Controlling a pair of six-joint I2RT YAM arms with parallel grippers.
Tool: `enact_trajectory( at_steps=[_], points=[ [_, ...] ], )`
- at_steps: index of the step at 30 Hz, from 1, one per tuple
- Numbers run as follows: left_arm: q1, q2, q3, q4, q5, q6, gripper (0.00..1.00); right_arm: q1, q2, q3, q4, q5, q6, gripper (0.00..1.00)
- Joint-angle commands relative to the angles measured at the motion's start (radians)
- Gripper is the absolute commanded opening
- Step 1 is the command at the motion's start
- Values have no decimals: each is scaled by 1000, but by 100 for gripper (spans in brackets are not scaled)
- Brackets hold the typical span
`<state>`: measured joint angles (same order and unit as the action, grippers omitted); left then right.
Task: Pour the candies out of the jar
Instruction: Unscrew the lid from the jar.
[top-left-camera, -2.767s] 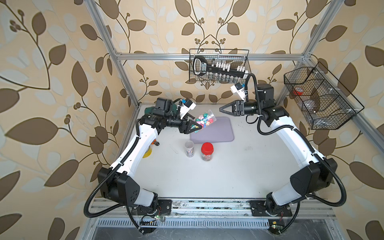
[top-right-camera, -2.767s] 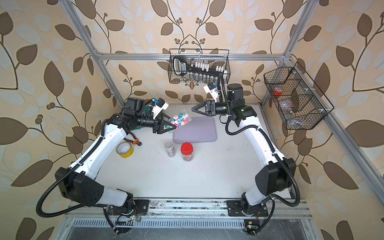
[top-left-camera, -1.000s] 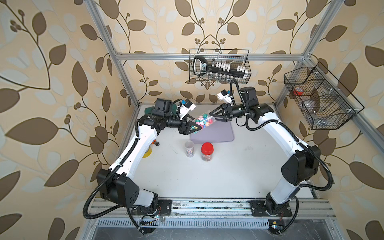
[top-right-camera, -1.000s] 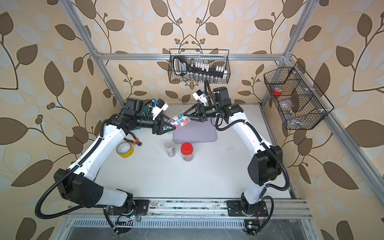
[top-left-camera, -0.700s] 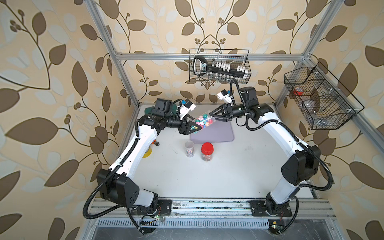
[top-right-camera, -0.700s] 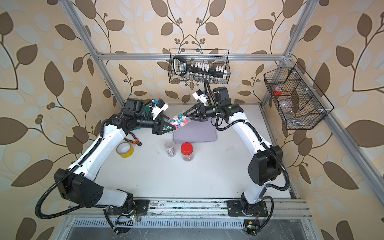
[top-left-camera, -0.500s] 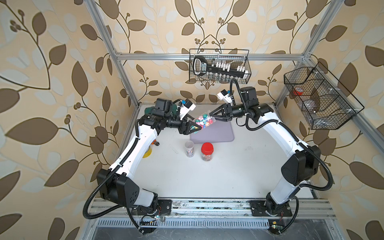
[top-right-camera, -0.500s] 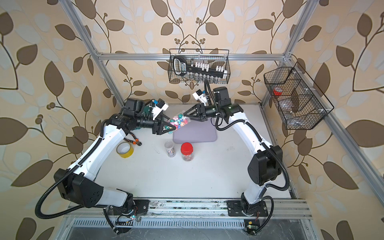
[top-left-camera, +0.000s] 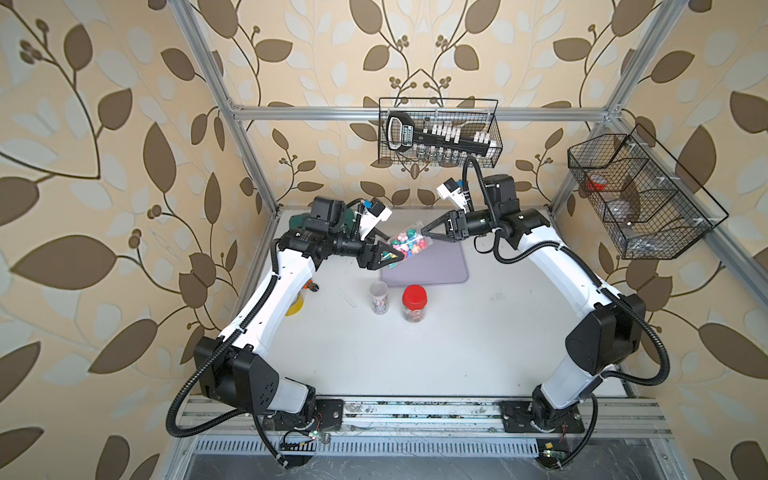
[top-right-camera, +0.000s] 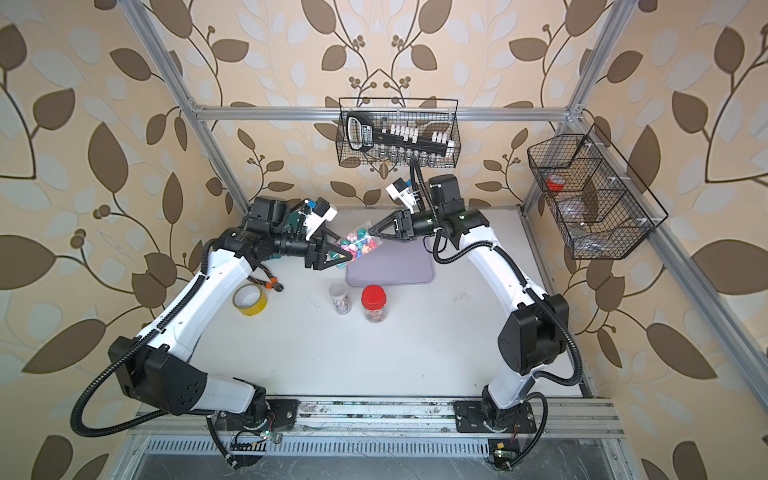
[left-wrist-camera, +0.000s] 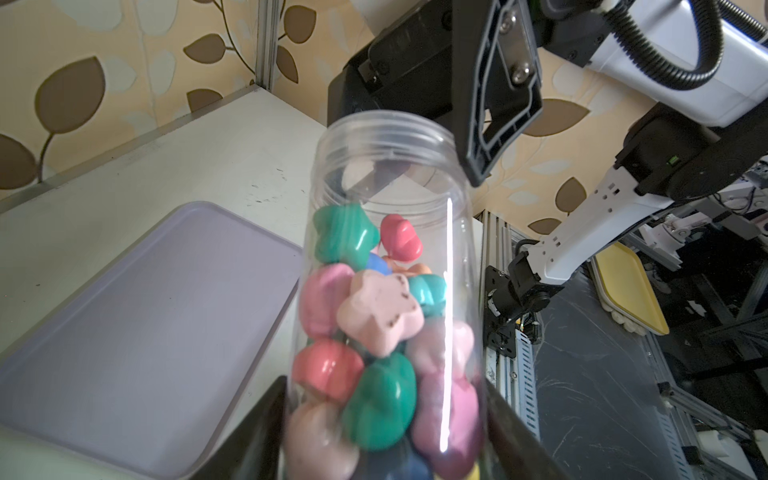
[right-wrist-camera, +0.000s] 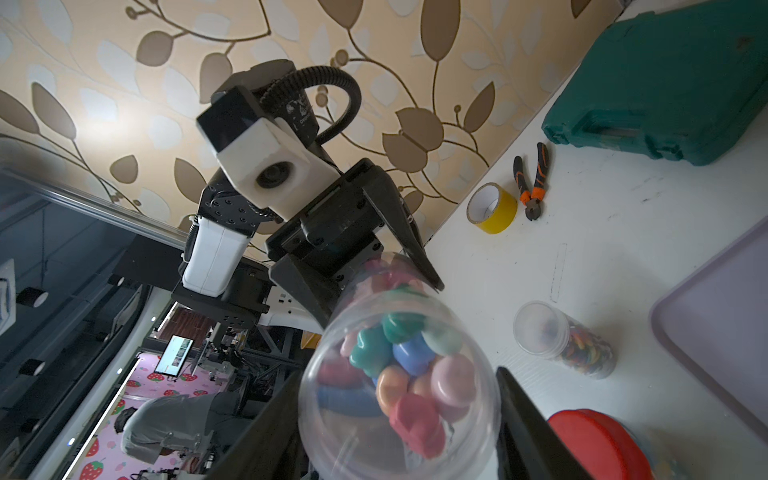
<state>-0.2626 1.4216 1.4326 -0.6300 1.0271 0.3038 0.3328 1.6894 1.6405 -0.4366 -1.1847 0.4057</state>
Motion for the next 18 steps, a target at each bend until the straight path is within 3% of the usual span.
enact_trajectory(
  at_steps=[1, 18],
  points=[
    [-4, -2, 23, 111, 144, -51, 58, -3, -49, -87, 94, -40, -77, 48],
    [-4, 10, 28, 107, 241, -82, 58, -21, -132, -275, 390, -217, -180, 47]
  ],
)
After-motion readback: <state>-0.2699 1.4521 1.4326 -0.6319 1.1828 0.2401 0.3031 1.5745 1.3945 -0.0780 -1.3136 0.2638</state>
